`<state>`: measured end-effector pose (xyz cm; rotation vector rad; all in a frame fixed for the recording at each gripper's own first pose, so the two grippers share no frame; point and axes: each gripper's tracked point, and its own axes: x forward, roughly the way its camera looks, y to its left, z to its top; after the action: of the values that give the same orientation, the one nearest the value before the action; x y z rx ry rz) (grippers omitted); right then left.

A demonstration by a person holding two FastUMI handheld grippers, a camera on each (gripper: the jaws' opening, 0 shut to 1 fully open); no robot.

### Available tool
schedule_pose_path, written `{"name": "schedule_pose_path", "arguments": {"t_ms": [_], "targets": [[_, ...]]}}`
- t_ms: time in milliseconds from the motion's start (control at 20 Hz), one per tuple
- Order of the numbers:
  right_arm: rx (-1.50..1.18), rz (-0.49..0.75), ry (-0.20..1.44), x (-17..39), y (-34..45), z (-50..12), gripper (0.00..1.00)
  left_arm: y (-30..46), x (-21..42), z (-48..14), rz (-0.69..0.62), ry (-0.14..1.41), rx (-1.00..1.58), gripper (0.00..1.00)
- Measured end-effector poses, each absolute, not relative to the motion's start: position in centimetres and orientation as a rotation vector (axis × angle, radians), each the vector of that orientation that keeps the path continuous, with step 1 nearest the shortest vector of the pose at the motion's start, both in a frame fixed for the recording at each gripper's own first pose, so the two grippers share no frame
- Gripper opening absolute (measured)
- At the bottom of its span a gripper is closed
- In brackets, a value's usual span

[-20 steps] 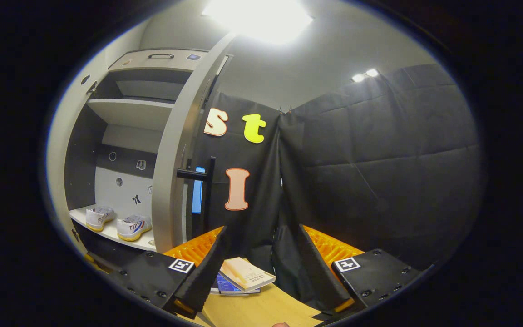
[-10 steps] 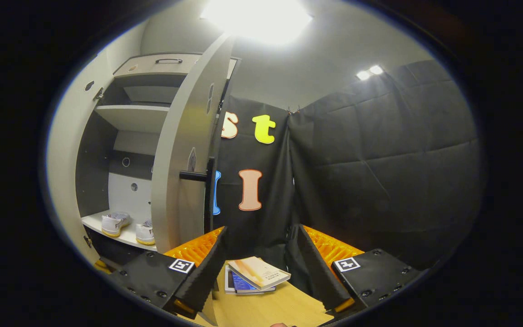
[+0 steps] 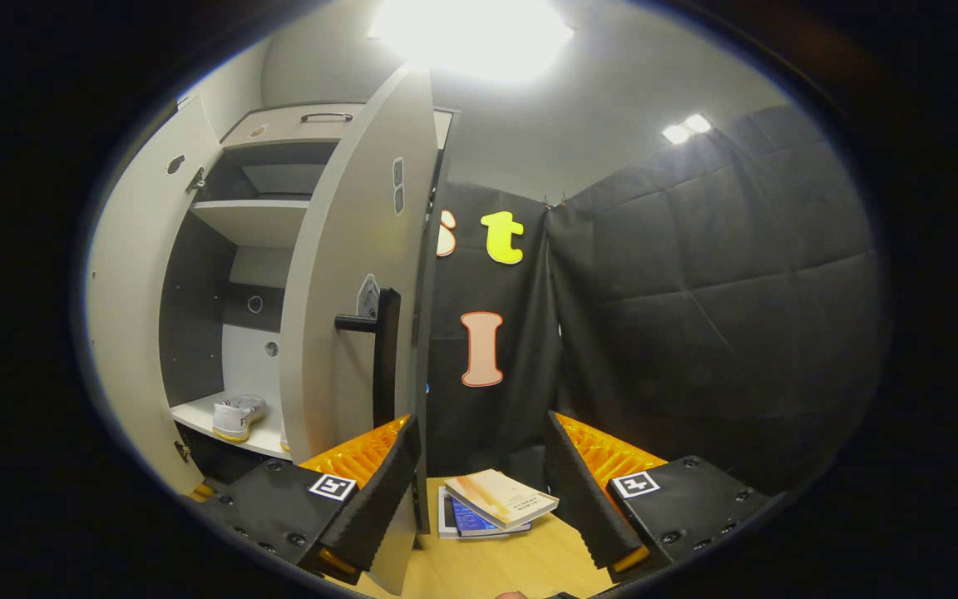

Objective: Grab one shoe with the right hand and put it into the shoe cabinet, grab the other shoe with the left hand and put it into the shoe cabinet; then close the right door with the right hand and the left door with the left hand.

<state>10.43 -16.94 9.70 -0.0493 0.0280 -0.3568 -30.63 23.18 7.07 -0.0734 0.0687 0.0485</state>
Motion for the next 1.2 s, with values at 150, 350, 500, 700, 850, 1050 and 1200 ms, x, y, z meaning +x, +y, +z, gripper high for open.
{"name": "schedule_pose_path", "arguments": {"t_ms": [150, 350, 500, 700, 850, 1050, 1200], "targets": [[-0.034, -0.290, 0.025, 11.2, -15.0, 9.6, 0.96, 23.2, -30.6, 7.0, 0.058, 0.069, -0.071, 0.93], [-0.031, -0.186, 0.029, 12.9, -12.0, 9.4, 0.96, 23.8, -30.7, 6.9, 0.084, 0.073, -0.065, 0.94], [-0.033, -0.107, 0.041, 14.1, -9.4, 9.1, 0.96, 24.9, -30.6, 6.7, 0.117, 0.078, -0.059, 0.93], [-0.056, -0.051, 0.061, 14.5, -7.4, 8.0, 0.99, 26.8, -29.3, 6.2, 0.167, 0.090, -0.051, 0.94], [-0.048, -0.048, 0.076, 13.8, -7.6, 7.2, 0.98, 28.0, -28.0, 6.0, 0.194, 0.087, -0.040, 0.93], [-0.040, -0.067, 0.092, 12.3, -8.2, 6.5, 0.98, 30.0, -26.1, 6.6, 0.225, 0.069, -0.039, 0.93], [-0.040, -0.085, 0.105, 10.8, -8.6, 6.1, 0.98, 30.6, -24.6, 6.9, 0.223, 0.056, -0.049, 0.93]]}}
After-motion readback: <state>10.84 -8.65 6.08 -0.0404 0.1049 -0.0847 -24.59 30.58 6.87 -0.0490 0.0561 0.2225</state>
